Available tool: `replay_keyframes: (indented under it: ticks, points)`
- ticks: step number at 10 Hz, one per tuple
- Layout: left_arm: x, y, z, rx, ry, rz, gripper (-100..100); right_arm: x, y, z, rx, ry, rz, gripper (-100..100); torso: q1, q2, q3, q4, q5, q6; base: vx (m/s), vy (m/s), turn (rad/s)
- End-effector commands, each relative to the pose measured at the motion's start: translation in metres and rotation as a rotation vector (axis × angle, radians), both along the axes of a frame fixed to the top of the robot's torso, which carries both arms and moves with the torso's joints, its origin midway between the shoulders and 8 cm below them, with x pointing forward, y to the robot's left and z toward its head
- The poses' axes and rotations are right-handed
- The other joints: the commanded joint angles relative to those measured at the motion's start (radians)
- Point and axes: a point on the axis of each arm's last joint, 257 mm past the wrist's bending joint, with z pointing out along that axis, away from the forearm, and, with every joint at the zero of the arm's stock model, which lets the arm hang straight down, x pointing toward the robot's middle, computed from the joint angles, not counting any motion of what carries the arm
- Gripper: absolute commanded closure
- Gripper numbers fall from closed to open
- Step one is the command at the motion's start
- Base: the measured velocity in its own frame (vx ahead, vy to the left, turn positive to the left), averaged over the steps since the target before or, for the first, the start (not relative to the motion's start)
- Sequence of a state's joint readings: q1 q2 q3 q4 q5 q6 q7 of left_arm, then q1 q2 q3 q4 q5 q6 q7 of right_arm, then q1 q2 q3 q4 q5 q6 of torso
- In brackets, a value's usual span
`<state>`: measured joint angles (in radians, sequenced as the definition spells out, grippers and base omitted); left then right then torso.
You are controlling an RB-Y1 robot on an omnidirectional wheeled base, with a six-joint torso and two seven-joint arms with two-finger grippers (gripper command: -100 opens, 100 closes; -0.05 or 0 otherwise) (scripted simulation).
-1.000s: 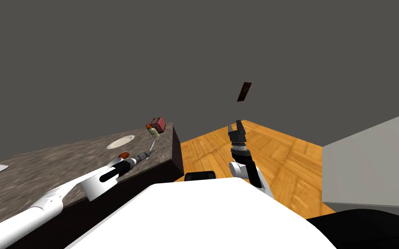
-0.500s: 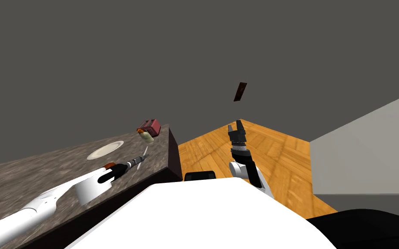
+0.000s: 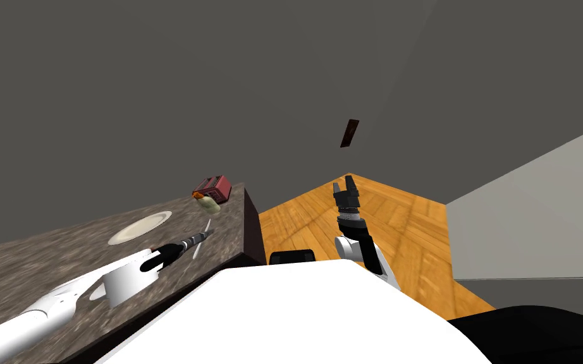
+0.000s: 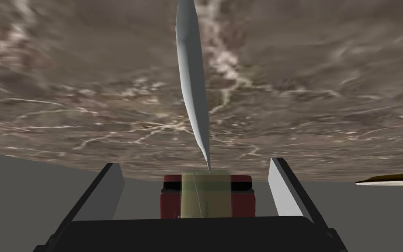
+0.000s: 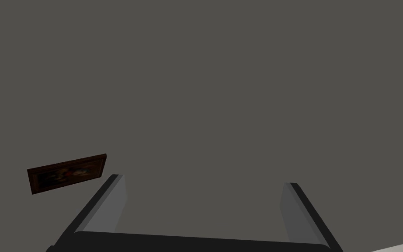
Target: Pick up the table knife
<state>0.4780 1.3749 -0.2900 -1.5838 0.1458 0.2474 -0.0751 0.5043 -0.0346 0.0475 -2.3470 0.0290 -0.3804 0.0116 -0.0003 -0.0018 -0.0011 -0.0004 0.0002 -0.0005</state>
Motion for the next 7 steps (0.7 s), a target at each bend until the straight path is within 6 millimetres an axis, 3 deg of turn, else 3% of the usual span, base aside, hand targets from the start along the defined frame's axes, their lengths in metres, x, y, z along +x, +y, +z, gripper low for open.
replay_keyframes:
  ticks: [1,3,4,7]
  points:
    - [-0.004,0.0032,-0.0069,0.0,-0.001,0.008,-100,0.0,0.0,0.0,0.0,0.0,0.0,0,0.0,0.0,0.0,0.0,0.0,0.0,0.037,0.033,-0.087]
    - [-0.0054,0.004,-0.0088,0.0,-0.001,0.012,-100,0.0,0.0,0.0,0.0,0.0,0.0,0,0.001,-0.001,0.0,0.0,0.0,0.0,0.025,0.024,-0.038]
    - [-0.0056,0.0042,-0.0093,0.0,-0.002,0.012,100,0.0,0.0,0.0,0.0,0.0,0.0,0,0.0,0.0,0.0,0.0,0.0,0.0,0.0,0.0,0.0]
    - [-0.0079,0.0084,-0.0091,0.012,0.005,0.016,100,0.0,0.0,0.0,0.0,0.0,0.0,0,0.0,0.002,0.002,0.001,0.003,0.001,0.0,0.002,0.005]
